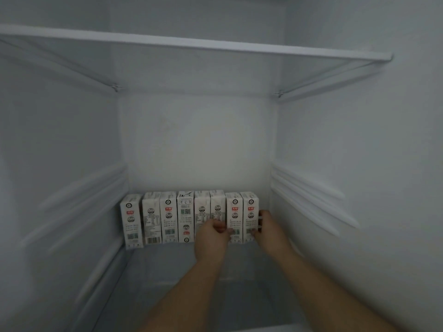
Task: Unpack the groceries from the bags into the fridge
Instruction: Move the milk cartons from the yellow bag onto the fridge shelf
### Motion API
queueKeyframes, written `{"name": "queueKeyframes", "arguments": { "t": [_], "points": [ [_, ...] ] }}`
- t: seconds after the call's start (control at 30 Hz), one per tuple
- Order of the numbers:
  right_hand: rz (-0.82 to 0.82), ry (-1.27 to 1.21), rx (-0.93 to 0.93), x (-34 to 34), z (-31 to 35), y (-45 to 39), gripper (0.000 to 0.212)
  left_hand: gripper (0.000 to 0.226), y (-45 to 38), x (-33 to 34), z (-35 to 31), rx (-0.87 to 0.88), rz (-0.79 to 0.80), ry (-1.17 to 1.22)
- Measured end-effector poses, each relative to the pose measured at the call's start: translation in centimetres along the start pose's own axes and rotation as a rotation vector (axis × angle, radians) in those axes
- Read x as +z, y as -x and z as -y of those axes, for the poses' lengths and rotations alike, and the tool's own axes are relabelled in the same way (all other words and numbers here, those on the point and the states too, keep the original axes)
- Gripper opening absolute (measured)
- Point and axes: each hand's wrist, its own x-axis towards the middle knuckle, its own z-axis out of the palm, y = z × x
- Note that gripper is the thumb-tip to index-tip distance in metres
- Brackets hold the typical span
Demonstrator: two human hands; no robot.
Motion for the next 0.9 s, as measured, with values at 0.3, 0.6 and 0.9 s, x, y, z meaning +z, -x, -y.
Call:
{"name": "queueKeyframes", "arguments": {
  "t": [0.3, 0.6, 0.9],
  "points": [
    [0.005, 0.021, 0.014, 0.4, 0.3, -0.8, 0.04, 0.019, -1.1, 1.4, 0.9, -0.06, -0.04, 0.182],
    [0.017, 0.0, 0.027, 0.5, 0.4, -1.3, 0.047, 0.022, -1.3, 2.1, 1.1, -0.068, -0.105, 0.187],
    [0.045, -0.27, 0.158, -0.9, 1.7, 2.2, 0.074, 0.03, 1.7, -1.2, -1.4, 0.033, -0.027, 0.163]
  ]
}}
